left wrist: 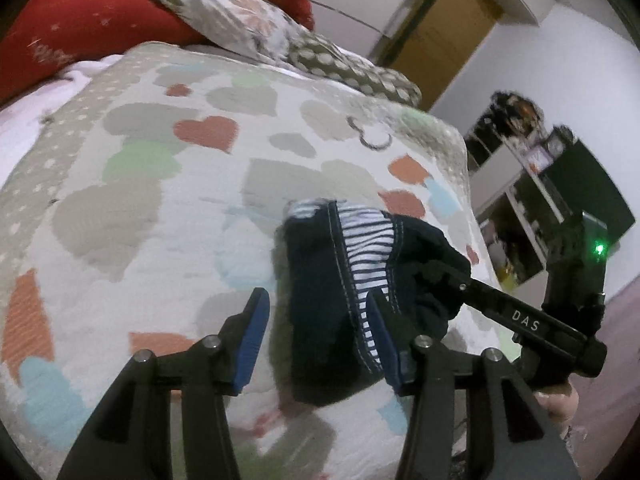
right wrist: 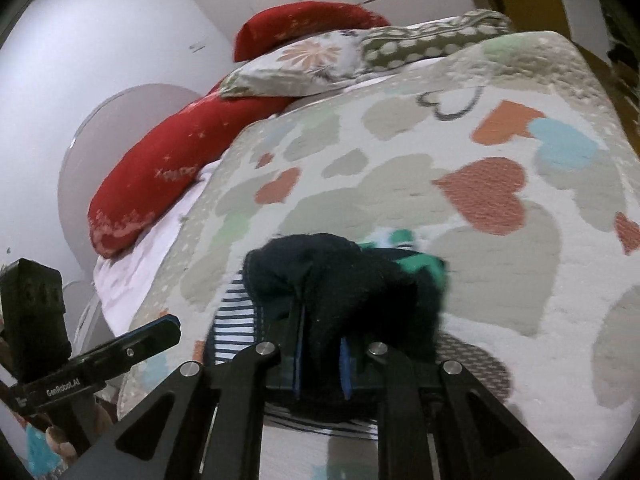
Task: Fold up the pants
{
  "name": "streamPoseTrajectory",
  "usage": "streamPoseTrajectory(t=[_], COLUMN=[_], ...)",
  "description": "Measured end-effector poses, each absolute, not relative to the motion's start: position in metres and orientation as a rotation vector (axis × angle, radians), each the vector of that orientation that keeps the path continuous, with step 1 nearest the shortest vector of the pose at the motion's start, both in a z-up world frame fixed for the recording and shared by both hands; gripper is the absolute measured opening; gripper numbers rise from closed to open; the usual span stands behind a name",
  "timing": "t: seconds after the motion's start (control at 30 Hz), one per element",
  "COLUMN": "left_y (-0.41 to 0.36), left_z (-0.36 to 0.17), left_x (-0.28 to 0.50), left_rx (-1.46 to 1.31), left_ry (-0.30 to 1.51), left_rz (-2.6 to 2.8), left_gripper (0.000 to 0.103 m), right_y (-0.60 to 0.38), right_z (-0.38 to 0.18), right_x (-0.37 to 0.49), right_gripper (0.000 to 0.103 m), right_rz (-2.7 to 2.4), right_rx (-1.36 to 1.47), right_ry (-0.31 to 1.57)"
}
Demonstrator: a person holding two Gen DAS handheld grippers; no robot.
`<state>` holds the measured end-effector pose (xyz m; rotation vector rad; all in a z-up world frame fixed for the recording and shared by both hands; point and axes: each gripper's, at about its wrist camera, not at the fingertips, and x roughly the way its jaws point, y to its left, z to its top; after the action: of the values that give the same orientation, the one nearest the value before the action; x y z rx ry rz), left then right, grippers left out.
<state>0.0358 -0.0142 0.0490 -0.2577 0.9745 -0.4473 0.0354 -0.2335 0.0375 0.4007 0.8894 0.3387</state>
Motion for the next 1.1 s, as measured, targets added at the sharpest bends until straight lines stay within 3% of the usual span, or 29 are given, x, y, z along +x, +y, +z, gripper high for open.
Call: streamPoseTrajectory(t=[0.1,0.27,0.47,0.57,0.83,0.93,0.97,1.1], left_y=[-0.037,-0.049,-0.049,-0.046,-0.051,-0.051,-0.050,-0.041], left_z=[0.025,-0.005,-0.004,-0.007,-0.009,-0.008,-0.006,0.005], left_x=[0.045,0.048,0.044,0.042,0.036,0.037,0.036,0.028], left_rx=[-0.199,-0.186,-0.148,-0.185,-0.171,-0.179,-0.182,-0.208], left_ry=[1.048,1.125,1.103,1.103,1.072,1.086,1.094,1.085], left_rz=[-0.428,-0.392,-0.387,-0.386,-0.388,-0.404,-0.415,-0.444], left_gripper=[0.049,0.055,0.059,0.061,0.065,0.066,0.066,0.066], right_y=[-0.247,-0.262,-0.268,-0.255,-0.192,-0.211,-0.218,-0.228], right_z=[0.024,0.013,0.058,0.072,0.013,-0.009,-0.011,0.023], right_x=[0.036,0.033,0.022,0.029,0.115,0.126,0.124,0.088], right_gripper=[0.016,0.029,0.031,0.031,0.030,0.013,0.012,0.022], right_rz=[0.297,0.215,0.233,0.344,0.572,0.417,0.415,0.403], right_rx=[0.422,0.411,0.473,0.540,0.653,0.623,0.657,0.596], right_ry=[0.917,0.943,0.763,0.717,1.038,1.031,1.021,0.893])
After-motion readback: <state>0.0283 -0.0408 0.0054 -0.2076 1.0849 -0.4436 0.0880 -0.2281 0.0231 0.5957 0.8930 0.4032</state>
